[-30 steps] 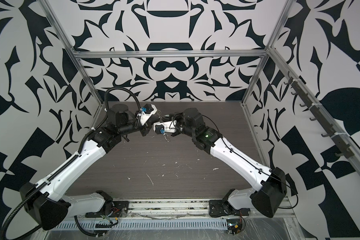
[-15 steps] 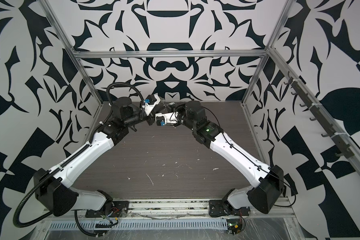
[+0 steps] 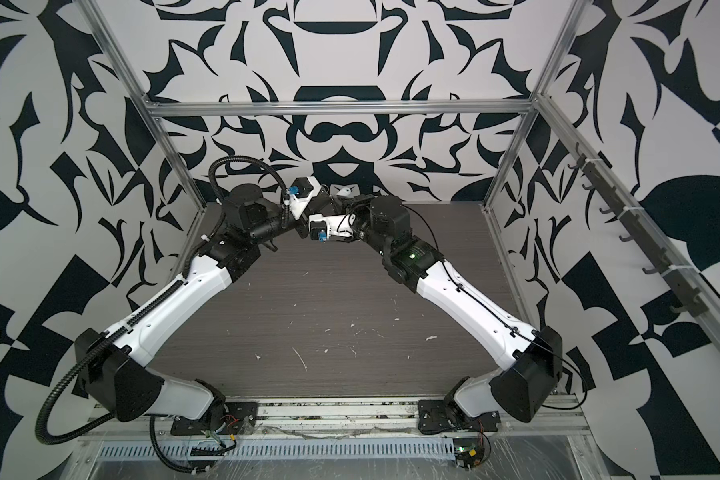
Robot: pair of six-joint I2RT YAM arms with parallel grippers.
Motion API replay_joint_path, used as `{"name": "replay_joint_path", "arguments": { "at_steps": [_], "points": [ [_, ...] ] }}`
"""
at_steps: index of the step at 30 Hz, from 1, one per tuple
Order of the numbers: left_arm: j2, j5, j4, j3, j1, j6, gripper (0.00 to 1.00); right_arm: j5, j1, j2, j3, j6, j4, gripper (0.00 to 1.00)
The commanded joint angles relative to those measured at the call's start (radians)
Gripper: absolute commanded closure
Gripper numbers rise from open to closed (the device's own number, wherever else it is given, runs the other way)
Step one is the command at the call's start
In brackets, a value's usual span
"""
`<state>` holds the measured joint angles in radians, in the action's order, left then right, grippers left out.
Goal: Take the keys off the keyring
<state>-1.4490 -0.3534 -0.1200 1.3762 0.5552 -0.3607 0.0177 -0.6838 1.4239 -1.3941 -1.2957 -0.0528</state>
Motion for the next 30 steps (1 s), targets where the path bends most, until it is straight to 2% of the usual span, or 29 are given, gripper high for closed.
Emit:
{"name": "replay_joint_path", "arguments": {
  "at_steps": [1,4,9,16,25,30],
  "points": [
    [0.006,-0.106,-0.134,0.061,0.012,0.034,1.00,0.051,-0.003,0.018,-0.025,0.023,0.004,0.78],
    [0.002,-0.111,-0.147,0.062,0.011,0.035,1.00,0.051,-0.003,0.012,-0.026,0.027,0.003,0.75],
    [0.001,-0.119,-0.159,0.062,0.003,0.045,1.00,0.058,-0.003,-0.020,-0.025,0.079,0.011,0.60],
    [0.002,-0.127,-0.162,0.058,0.000,0.055,1.00,0.069,0.003,-0.078,-0.001,0.182,0.017,0.46],
    [0.014,-0.145,-0.168,0.037,-0.004,0.060,1.00,0.163,0.045,-0.165,0.051,0.366,0.012,0.41],
    [0.021,-0.153,-0.169,0.023,-0.009,0.067,1.00,0.182,0.069,-0.197,0.080,0.419,0.010,0.40]
  ]
}}
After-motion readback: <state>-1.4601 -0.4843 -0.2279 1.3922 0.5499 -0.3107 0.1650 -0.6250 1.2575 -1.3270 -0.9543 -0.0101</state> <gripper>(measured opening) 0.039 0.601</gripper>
